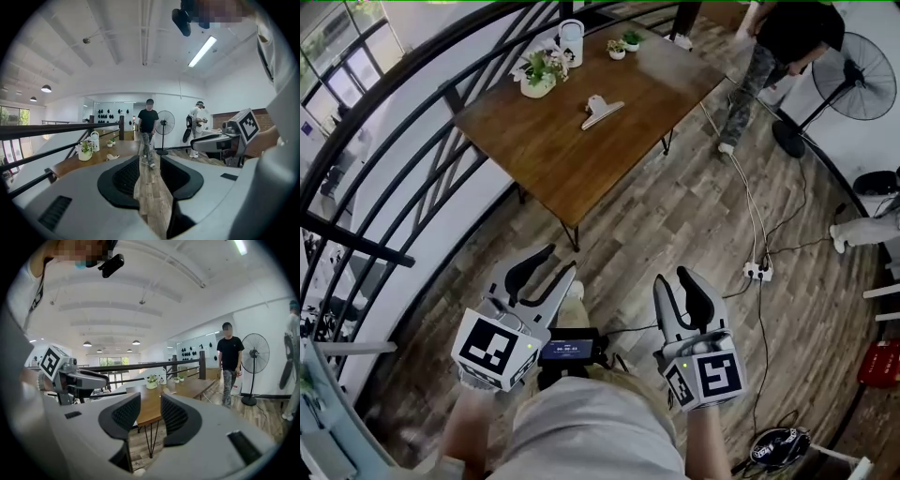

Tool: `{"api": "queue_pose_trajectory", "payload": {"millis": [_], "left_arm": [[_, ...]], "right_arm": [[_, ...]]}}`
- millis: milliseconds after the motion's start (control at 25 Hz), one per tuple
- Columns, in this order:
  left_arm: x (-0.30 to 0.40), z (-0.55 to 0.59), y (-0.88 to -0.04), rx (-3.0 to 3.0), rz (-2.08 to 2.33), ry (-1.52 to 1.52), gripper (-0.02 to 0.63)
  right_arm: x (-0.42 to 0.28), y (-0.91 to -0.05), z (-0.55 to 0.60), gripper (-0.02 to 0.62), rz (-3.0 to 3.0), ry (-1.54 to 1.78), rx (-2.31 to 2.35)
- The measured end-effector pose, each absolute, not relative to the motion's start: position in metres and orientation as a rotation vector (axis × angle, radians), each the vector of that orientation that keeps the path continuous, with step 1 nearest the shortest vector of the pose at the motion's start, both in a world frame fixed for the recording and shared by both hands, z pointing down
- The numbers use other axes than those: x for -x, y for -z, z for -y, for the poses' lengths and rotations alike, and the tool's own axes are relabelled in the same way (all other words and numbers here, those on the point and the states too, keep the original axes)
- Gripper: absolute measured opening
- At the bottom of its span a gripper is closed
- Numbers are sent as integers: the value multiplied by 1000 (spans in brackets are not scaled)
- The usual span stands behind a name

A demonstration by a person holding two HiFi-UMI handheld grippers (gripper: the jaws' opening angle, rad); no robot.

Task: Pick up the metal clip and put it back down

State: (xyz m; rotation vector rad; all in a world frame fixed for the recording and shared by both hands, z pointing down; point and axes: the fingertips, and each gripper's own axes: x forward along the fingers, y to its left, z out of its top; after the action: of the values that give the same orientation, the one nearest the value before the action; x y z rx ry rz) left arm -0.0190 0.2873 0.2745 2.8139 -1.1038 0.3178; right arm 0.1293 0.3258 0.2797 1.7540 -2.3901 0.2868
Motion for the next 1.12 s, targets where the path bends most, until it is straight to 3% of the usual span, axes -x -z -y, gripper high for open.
{"api": "queue_pose_trajectory", "payload": {"millis": [1120], "left_arm": [[31,-32,-300,-2807,957,-383,143]], "right_arm": [[-105,-292,-77,144,2279,-347,-1807]]}}
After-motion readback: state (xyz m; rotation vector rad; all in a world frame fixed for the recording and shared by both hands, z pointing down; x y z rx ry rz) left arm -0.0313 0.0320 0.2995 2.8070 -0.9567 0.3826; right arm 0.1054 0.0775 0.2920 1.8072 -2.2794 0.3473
